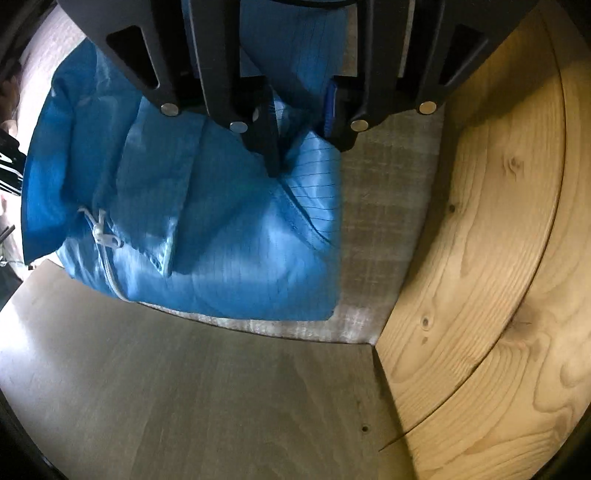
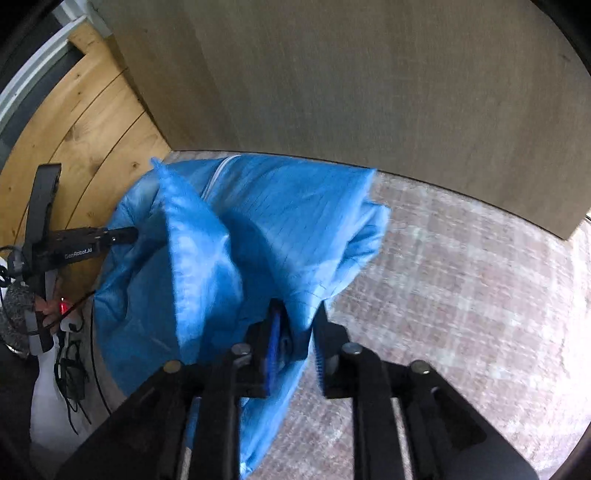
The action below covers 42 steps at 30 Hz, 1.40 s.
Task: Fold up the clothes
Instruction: 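Lift the folded jacket and carry it toward the wooden headboard with both tools, then lower the jacket onto the bed by the headboard with both tools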
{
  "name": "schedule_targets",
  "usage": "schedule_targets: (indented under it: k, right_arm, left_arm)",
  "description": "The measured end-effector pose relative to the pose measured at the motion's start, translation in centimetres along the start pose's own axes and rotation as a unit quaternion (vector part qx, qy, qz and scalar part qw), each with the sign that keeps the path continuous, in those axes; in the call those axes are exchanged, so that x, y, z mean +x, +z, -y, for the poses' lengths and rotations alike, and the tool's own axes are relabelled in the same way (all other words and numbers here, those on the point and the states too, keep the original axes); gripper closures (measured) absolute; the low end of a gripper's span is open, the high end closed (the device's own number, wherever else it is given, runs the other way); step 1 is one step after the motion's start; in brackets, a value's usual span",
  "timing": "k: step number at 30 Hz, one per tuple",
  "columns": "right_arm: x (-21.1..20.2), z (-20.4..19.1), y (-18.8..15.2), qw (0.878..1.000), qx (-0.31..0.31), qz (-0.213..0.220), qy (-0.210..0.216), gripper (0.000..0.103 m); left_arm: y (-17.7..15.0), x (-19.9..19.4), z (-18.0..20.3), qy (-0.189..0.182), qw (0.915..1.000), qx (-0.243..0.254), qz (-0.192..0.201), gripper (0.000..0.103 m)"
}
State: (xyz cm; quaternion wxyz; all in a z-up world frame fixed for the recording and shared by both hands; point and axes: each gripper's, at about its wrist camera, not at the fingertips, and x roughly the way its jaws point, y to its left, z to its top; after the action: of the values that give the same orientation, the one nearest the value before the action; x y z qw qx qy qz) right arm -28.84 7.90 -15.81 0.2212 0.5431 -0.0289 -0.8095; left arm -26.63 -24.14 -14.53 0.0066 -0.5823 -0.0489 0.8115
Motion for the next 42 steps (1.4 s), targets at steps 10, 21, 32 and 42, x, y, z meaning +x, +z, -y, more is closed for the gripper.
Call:
schedule_targets:
  k: [10, 21, 32, 42]
  right_arm:
    - [-9.1, -3.5, -0.2, 0.989, -0.098, 0.095, -0.055, 0.066]
    - [-4.6, -8.1, 0.5, 0.982, -0.171, 0.058, -0.053, 0.048]
    - [-2.0, -3.2, 1.8, 0.997, -0.079, 0.022, -0.008, 0.070]
    - [-1.0, -2.8, 1.9, 0.996, -0.044, -0.005, 0.082, 0.095]
  left_arm:
    - [-1.0, -6.3, 2.3, 0.093, 0.9920, 0.064, 0.056, 0.078]
    - [-3.3, -6.2, 11.6, 0.008, 0.9869, 0.153, 0.049, 0.075]
    - [-4.2, -0.3, 10.5, 0.008, 0.9892, 0.146, -0.010, 0.073]
    - [-4.3, -3.9, 13.3, -0.051, 0.9871, 0.147, 0.037, 0.078]
